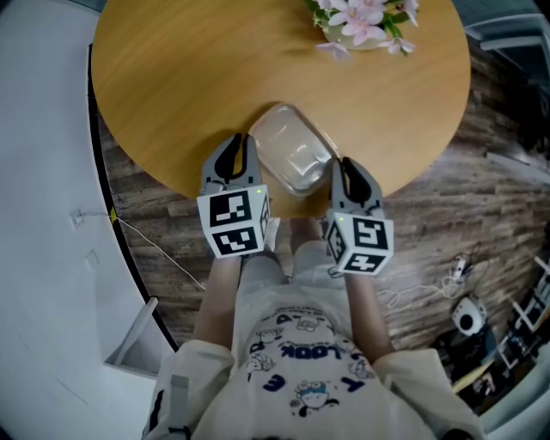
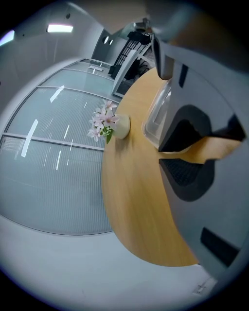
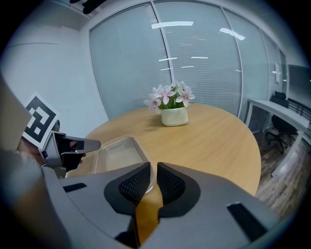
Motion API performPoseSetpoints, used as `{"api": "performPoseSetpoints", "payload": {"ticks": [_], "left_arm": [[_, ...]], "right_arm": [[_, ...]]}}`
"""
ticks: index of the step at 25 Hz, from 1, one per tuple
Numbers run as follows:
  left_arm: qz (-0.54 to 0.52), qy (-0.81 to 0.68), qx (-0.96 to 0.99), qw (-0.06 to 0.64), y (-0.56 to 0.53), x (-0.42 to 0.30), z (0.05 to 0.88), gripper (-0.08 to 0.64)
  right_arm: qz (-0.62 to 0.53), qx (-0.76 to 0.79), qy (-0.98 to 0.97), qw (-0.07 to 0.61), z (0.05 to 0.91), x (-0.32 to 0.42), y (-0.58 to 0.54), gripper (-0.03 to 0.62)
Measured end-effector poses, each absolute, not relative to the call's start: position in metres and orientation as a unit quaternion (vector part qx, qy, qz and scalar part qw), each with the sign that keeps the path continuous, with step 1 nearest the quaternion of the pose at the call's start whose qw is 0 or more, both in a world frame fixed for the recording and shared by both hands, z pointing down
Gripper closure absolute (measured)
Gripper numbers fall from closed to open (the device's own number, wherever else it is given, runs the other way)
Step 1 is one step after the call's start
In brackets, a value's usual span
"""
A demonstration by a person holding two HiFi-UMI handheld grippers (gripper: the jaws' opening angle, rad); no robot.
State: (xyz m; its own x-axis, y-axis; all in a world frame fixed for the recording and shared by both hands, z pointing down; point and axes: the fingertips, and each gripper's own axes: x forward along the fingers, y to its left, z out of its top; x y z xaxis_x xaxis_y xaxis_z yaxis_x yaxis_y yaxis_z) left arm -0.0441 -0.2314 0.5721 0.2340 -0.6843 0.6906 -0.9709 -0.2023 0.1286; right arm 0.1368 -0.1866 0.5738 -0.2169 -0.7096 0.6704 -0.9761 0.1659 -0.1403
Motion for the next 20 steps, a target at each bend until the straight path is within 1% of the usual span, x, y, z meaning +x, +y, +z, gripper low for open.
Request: {"api": "performPoseSetpoints", "payload": {"ticks": [10, 16, 20], "left_arm": [[0.238, -0.571, 0.730, 0.293, -0.235, -0.042, 0.572, 0.537], [0.235, -0.566, 0.731, 0.299, -0.233, -0.039, 0.573, 0.557], [0.227, -0.536, 0.749, 0.316, -0.229, -0.025, 0.572, 0.557]], "right_arm": [[0.290, 0.581, -0.725, 0.230, 0.577, 0.137, -0.188, 0.568], [0.290, 0.583, -0.724, 0.228, 0.575, 0.138, -0.188, 0.568], [0.286, 0.574, -0.734, 0.222, 0.568, 0.129, -0.190, 0.569]]}}
